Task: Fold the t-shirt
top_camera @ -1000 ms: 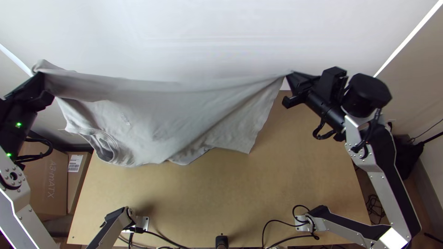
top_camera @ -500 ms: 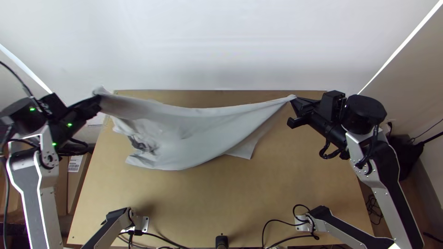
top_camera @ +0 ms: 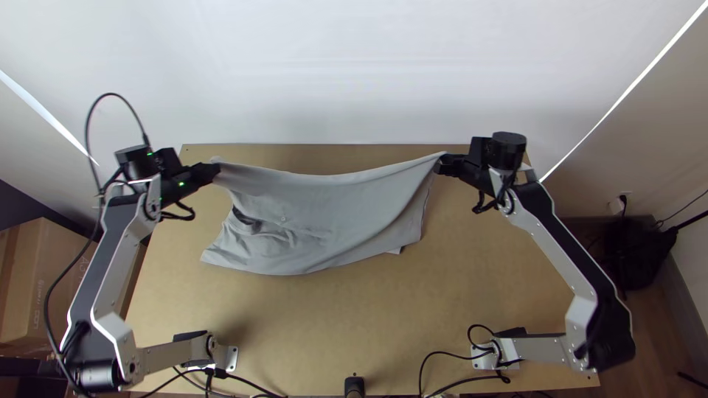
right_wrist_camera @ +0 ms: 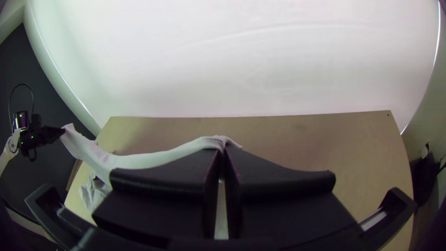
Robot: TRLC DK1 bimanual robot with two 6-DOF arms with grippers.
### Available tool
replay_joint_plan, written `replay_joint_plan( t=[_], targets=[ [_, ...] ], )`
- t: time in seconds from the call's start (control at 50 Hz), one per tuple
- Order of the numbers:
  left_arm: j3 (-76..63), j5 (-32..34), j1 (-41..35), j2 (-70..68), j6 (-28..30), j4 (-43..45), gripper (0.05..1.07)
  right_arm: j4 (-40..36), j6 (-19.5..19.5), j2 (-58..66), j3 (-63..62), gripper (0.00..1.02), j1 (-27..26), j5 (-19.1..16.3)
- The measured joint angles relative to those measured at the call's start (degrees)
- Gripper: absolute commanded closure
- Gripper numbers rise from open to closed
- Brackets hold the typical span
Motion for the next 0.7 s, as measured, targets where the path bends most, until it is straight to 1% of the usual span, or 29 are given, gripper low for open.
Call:
replay_joint_plan(
  t=[0.16, 0.3, 0.5, 0.7],
  targets=[
    [1.9, -1.1, -4.2, 10.2, 0.0, 2.9, 1.05, 4.8, 0.3, 7.6, 0.0, 1.0, -1.0, 0.0],
    [7.5, -2.0, -7.4, 18.6, 0.1, 4.7, 1.05, 6.7, 0.6, 11.6, 0.0, 1.0, -2.3, 0.0],
    [16.2, -3.0, -11.1, 28.3, 0.1, 7.0, 1.05, 8.0, 0.7, 16.5, 0.9, 1.0, -5.6, 0.0],
    [23.5, -4.1, -13.9, 36.9, 0.2, 7.6, 1.05, 8.2, 0.7, 21.1, 2.9, 1.0, -8.0, 1.1]
  ],
)
